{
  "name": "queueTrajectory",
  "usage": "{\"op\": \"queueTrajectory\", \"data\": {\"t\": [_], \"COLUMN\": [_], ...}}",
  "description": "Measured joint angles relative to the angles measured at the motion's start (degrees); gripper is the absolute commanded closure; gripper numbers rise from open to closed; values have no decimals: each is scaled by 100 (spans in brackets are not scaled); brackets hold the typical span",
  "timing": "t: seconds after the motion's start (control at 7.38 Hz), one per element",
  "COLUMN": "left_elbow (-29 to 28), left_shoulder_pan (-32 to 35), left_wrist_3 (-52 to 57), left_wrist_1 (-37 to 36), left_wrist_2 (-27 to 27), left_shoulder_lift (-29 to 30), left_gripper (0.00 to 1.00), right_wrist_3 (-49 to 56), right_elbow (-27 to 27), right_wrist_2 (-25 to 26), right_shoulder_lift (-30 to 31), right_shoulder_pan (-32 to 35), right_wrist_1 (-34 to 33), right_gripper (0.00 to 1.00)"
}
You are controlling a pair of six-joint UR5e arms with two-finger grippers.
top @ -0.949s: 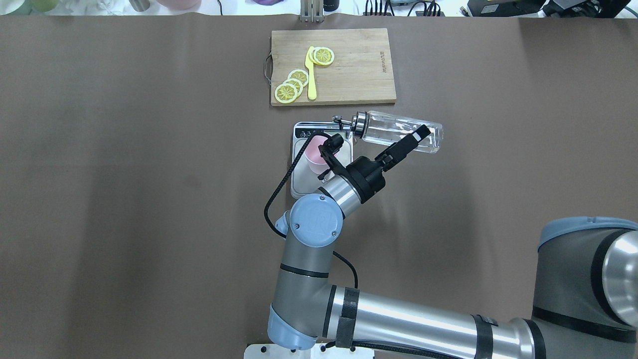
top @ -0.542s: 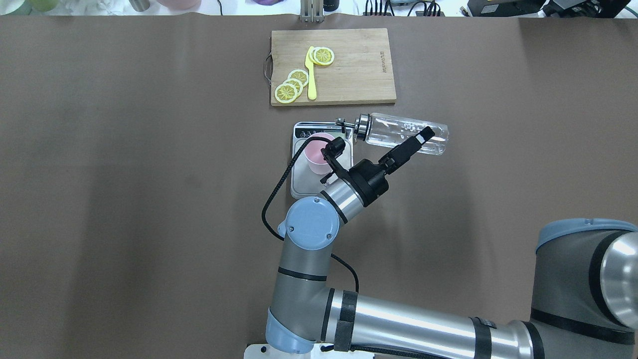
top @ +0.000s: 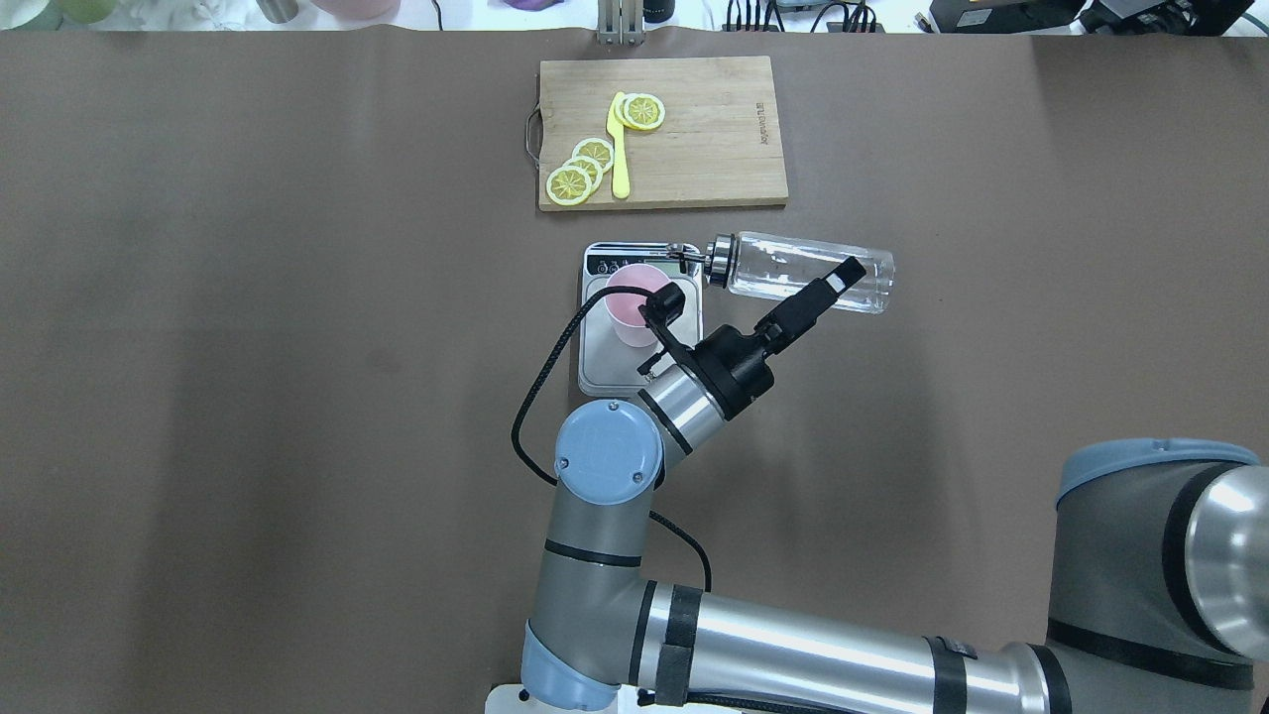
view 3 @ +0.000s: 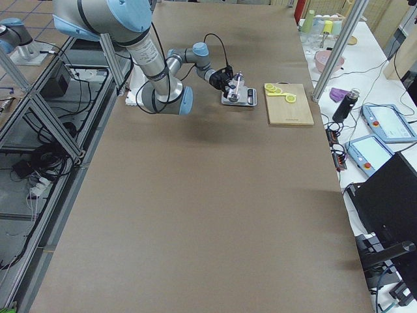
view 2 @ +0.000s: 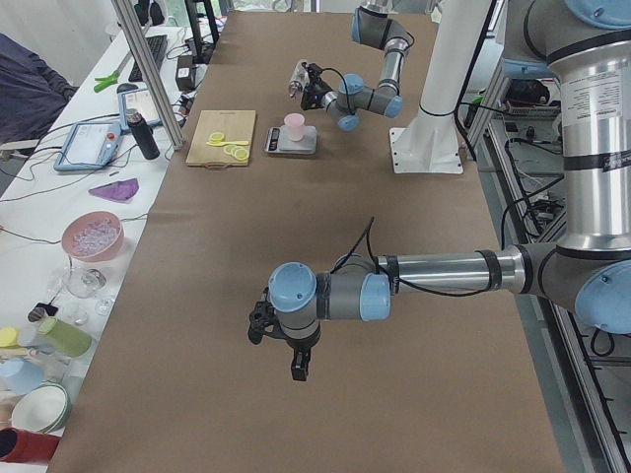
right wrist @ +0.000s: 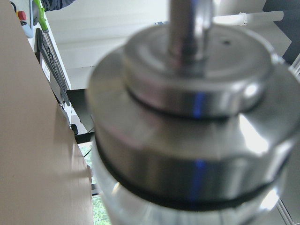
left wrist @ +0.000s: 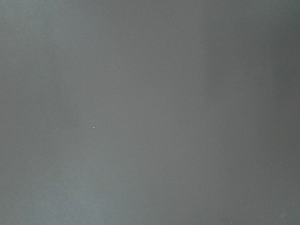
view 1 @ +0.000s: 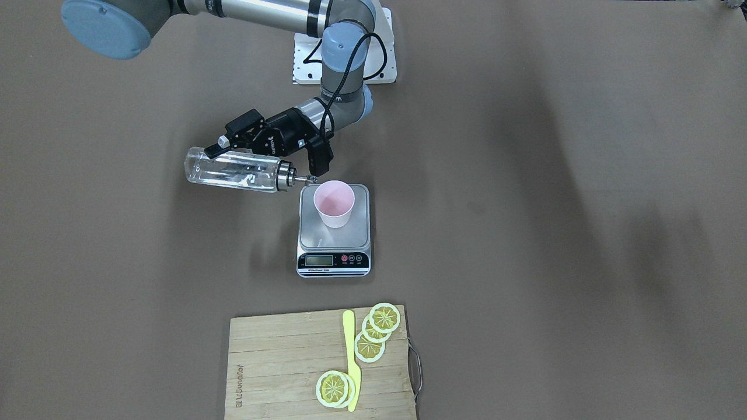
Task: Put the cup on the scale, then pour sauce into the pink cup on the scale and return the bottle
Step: 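Hold the tilted bottle over the pink cup to pour sauce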
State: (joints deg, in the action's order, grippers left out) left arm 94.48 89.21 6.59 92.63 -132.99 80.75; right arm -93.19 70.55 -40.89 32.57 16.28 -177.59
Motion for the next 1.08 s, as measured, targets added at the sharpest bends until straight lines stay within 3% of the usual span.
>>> {"op": "queueTrajectory", "data": {"t": [1.08], "left_elbow": [-9], "left_shoulder_pan": [-3], "left_wrist_3": [0], "left_wrist_1": [-8], "left_wrist_2": [1], "left_shoulder_lift": [2], "left_gripper": [1], "right_wrist_3": [-269], "right_elbow": [-284], "right_wrist_2": [-32], "right_shoulder_lift": [-120], "right_shoulder_pan": [-52], "right_wrist_1": [-483], "right_gripper": [100]}}
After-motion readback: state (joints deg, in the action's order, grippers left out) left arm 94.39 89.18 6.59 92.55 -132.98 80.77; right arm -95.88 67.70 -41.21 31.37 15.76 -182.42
